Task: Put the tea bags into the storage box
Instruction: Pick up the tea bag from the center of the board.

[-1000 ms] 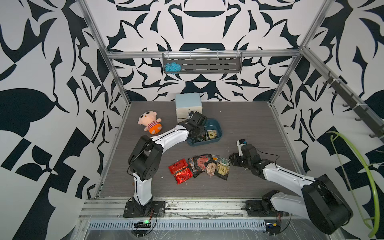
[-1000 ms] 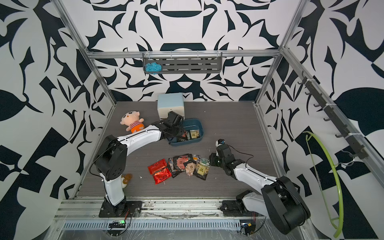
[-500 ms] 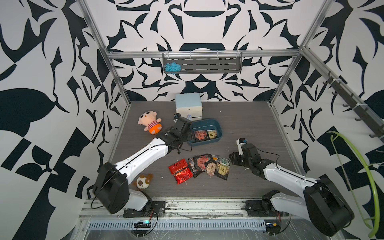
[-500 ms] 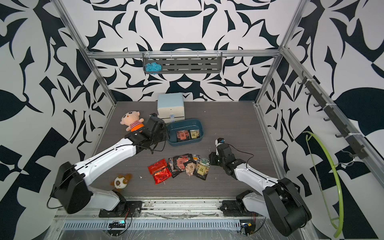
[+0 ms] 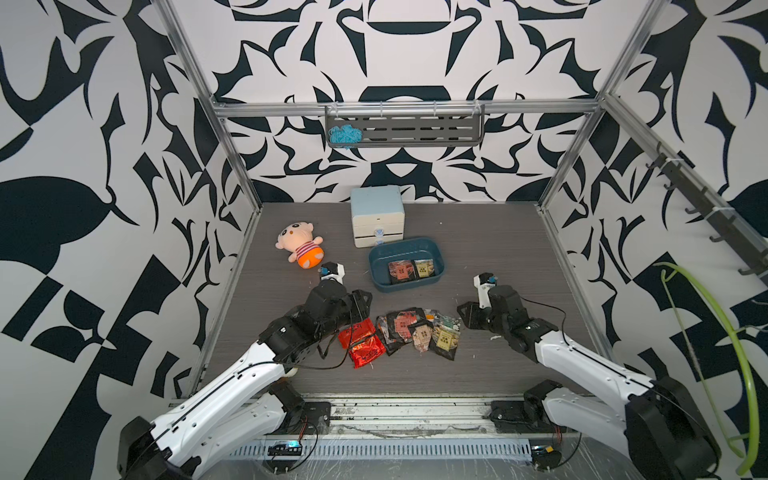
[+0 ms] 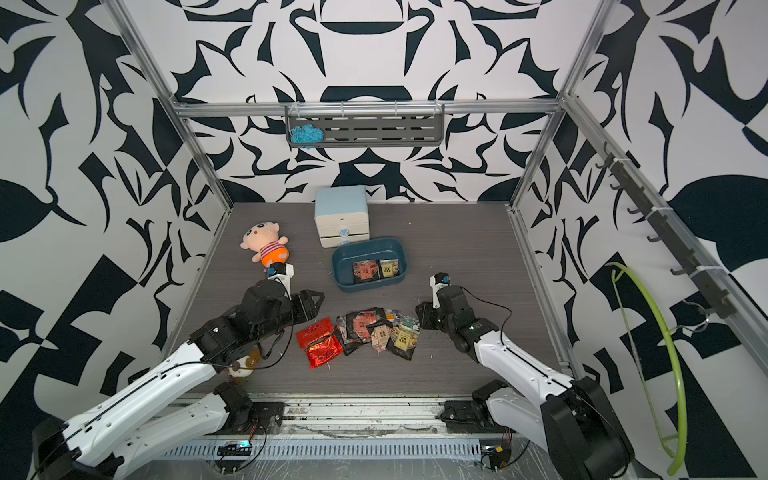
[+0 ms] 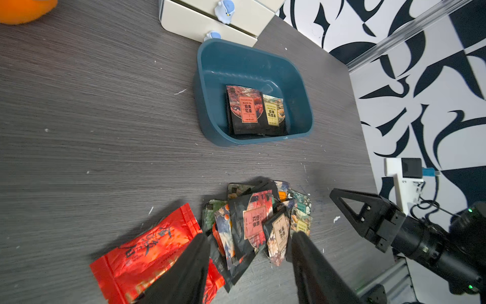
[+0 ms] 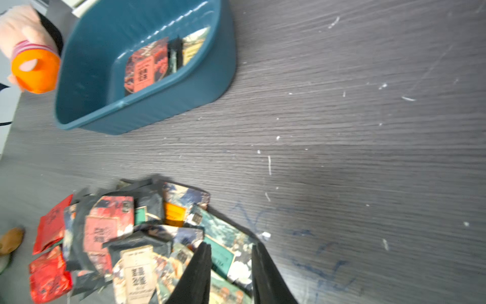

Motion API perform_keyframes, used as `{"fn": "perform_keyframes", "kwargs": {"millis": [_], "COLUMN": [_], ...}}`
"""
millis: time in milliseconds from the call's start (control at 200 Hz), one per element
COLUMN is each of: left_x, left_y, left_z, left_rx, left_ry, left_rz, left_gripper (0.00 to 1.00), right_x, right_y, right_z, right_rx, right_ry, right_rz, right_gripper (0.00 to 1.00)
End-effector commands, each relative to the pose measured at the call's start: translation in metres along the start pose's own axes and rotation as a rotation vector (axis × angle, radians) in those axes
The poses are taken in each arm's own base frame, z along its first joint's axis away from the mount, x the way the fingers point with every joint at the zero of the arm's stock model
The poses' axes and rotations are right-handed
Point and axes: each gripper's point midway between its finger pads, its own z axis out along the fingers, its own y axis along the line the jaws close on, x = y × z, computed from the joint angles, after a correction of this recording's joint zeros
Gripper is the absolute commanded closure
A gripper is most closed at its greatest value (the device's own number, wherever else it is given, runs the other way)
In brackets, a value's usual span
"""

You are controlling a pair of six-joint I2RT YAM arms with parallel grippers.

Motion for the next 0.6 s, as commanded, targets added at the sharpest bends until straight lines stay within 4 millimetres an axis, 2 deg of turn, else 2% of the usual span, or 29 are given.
{"fn": "perform_keyframes", "kwargs": {"millis": [0,75,180,275,430,595], "left_x": [0.013,0.024,0.037,0.046,0.060,0.073], "left_y": [-0.007,-0.010,-0.015,-0.017,-0.019,-0.026], "left_z": [-0.003,-0.001,0.001,0.005,0.013,0.023], "left_rx": [0.072,0.107,0.142,0.154,0.165,0.158], "left_ry": [0.029,0.045,0.069,0.073,0.076,0.104], "left_rz": [-0.011,-0.017,-0.033,-0.058,-0.098,-0.094], "left_gripper": [0.43,0.43,0.42,0.42,0.41,0.42], "right_x": [0.001,0.014,0.032,0.050,0.060,0.065], "right_y": [0.021,0.031,0.033,0.041,0.032,0.032], "right_z": [-0.011,-0.010,-0.009,-0.002,0.004,0.011], "right_rx": [-0.055,-0.062,-0.005,-0.031,-0.002,-0.020], "right_ry": [0.006,0.034,0.069,0.091,0.102,0.101], "right_rz": [-0.004,-0.040,-0.090,-0.120,-0.128,-0.138], "right_gripper": [0.65,0.64,0.65,0.67,0.77,0.77]}}
